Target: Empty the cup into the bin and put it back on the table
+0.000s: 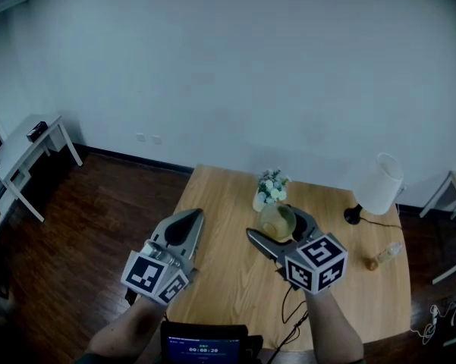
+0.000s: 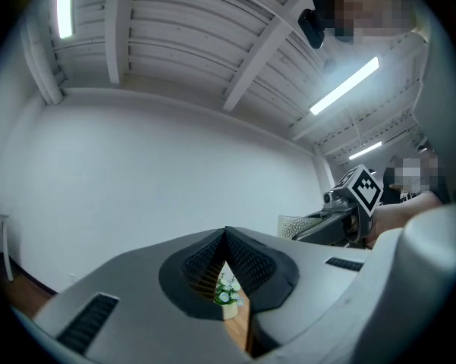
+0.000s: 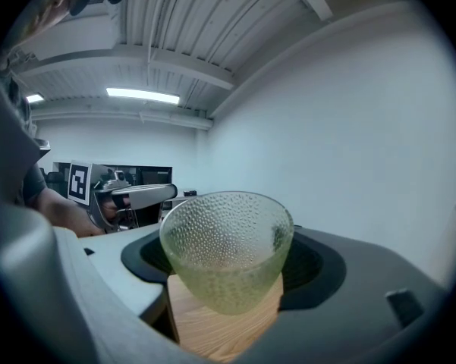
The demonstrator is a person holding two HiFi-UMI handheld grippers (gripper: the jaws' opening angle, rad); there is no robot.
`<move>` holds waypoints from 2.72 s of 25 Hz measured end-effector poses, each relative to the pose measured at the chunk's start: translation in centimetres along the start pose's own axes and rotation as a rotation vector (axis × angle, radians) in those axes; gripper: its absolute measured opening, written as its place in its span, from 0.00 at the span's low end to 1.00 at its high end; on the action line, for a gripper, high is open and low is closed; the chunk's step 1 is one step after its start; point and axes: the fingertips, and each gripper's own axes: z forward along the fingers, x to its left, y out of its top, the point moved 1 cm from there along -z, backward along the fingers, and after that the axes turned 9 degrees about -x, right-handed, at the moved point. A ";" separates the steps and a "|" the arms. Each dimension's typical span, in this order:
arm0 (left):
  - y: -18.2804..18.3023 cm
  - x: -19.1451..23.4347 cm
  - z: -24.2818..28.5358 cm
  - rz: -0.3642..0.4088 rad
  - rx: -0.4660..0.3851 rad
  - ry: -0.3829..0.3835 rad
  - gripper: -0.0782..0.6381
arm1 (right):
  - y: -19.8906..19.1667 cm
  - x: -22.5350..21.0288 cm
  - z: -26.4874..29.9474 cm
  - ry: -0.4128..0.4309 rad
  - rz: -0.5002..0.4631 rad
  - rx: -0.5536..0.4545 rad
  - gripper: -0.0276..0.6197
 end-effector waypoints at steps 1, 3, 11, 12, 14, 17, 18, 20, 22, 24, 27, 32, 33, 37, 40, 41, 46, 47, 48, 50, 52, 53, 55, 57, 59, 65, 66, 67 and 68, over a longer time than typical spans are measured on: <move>0.3 0.1 -0.3 0.008 -0.003 0.007 0.10 | 0.1 0.3 0.1 0.011 0.000 -0.001 0.66; 0.6 0.1 -0.9 0.032 -0.003 0.020 0.10 | 0.1 0.9 0.4 0.037 0.001 -0.002 0.66; 4.1 2.0 -5.4 0.170 -0.057 0.137 0.10 | 0.4 4.8 2.5 0.159 -0.008 -0.014 0.66; 4.7 2.3 -6.2 0.187 -0.067 0.156 0.10 | 0.6 5.5 2.9 0.176 -0.010 -0.017 0.66; 6.2 2.9 -8.0 0.224 -0.110 0.193 0.10 | 1.1 7.1 3.5 0.210 -0.022 -0.026 0.66; 8.4 3.7 -10.5 0.283 -0.167 0.238 0.10 | 2.0 9.4 4.6 0.262 -0.038 -0.042 0.66; 9.0 4.1 -11.2 0.300 -0.181 0.251 0.10 | 2.3 10.1 5.0 0.279 -0.042 -0.045 0.66; 10.0 4.7 -12.5 0.328 -0.204 0.273 0.10 | 2.7 11.5 5.7 0.311 -0.053 -0.045 0.66; 10.6 5.1 -13.9 0.345 -0.214 0.294 0.10 | 2.8 12.7 6.2 0.333 -0.060 -0.040 0.66; 11.4 5.6 -15.4 0.365 -0.220 0.309 0.10 | 3.1 14.0 6.7 0.350 -0.067 -0.040 0.66; 13.6 6.4 -17.7 0.426 -0.268 0.329 0.10 | 4.1 16.2 7.6 0.377 -0.088 -0.048 0.66; 15.9 7.6 -21.9 0.478 -0.300 0.374 0.10 | 4.8 20.1 8.9 0.436 -0.113 -0.047 0.66; 16.6 7.7 -22.6 0.500 -0.319 0.373 0.10 | 4.9 20.9 9.2 0.447 -0.112 -0.049 0.66; 19.5 8.2 -25.3 0.581 -0.374 0.361 0.09 | 5.7 24.2 10.8 0.475 -0.103 -0.054 0.66; 20.5 8.8 -27.3 0.605 -0.381 0.361 0.10 | 6.2 26.6 11.8 0.499 -0.113 -0.054 0.66; 20.8 9.1 -28.1 0.607 -0.387 0.365 0.10 | 6.2 27.4 12.1 0.509 -0.117 -0.050 0.66; 22.1 10.8 -31.9 0.623 -0.408 0.392 0.09 | 5.8 31.3 13.6 0.542 -0.139 -0.028 0.66; 22.4 11.1 -32.6 0.630 -0.410 0.395 0.09 | 5.8 32.1 14.0 0.550 -0.141 -0.026 0.66; 22.6 11.4 -33.3 0.635 -0.413 0.395 0.10 | 5.7 32.9 14.3 0.556 -0.142 -0.024 0.66; 23.0 11.9 -34.5 0.640 -0.417 0.393 0.09 | 5.8 34.3 15.0 0.564 -0.146 -0.023 0.66; 23.2 12.4 -35.6 0.643 -0.416 0.394 0.09 | 5.7 35.4 15.8 0.571 -0.148 -0.022 0.66; 23.3 12.6 -36.1 0.648 -0.414 0.396 0.09 | 5.5 36.0 16.2 0.576 -0.147 -0.020 0.66; 23.5 13.2 -37.1 0.658 -0.410 0.399 0.09 | 5.2 37.0 17.1 0.585 -0.144 -0.015 0.66; 23.7 13.9 -38.1 0.670 -0.407 0.397 0.09 | 5.0 38.1 18.0 0.591 -0.145 -0.011 0.66; 23.9 14.5 -39.1 0.680 -0.400 0.397 0.09 | 4.9 39.1 18.9 0.591 -0.147 -0.008 0.66; 23.8 16.8 -41.4 0.684 -0.381 0.416 0.09 | 4.7 40.8 21.5 0.587 -0.143 0.012 0.66; 23.7 17.2 -41.5 0.683 -0.380 0.423 0.09 | 4.6 40.9 21.9 0.590 -0.142 0.018 0.66; 23.6 17.5 -41.6 0.681 -0.380 0.431 0.10 | 4.4 40.9 22.3 0.593 -0.143 0.024 0.66; 23.6 17.7 -41.7 0.679 -0.381 0.438 0.09 | 4.3 40.8 22.6 0.593 -0.146 0.028 0.66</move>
